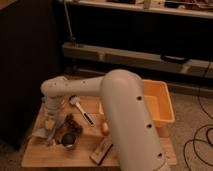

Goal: Wipe table surface with towel

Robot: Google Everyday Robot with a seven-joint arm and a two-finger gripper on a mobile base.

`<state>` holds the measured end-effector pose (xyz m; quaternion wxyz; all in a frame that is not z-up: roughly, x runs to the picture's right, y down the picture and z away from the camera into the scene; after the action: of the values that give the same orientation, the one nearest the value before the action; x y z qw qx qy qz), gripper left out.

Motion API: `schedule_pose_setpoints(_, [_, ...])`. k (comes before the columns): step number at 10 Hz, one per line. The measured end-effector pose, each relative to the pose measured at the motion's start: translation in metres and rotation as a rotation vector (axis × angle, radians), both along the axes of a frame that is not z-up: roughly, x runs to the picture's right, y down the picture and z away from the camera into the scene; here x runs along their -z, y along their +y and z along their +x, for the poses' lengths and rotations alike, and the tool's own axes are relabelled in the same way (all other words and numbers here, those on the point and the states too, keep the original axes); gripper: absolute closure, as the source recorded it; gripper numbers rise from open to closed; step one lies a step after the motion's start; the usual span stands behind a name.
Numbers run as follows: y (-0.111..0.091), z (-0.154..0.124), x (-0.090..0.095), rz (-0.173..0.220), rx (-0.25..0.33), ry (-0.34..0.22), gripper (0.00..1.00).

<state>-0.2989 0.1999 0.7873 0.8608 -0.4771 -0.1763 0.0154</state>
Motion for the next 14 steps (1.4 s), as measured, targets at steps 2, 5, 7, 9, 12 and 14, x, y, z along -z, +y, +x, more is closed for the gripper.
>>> schedule_pose_setpoints(2, [0.007,0.017,0.008,-0.015,0.001,0.015,1.00])
schedule_pose_setpoints(5, [0.015,-0.007,0.037,-0.001,0.031,-0.075,1.00])
schedule_pose_setpoints(7, [0.022,-0.039,0.049,-0.004,0.086,-0.145,1.00])
schedule_pose_setpoints(9, [0.029,-0.065,0.046,-0.019,0.126,-0.200,1.00])
schedule_pose_setpoints(12, [0.024,-0.069,0.021,-0.025,0.134,-0.202,1.00])
schedule_pose_setpoints(14, [0.000,-0.052,0.005,-0.001,0.098,-0.167,1.00])
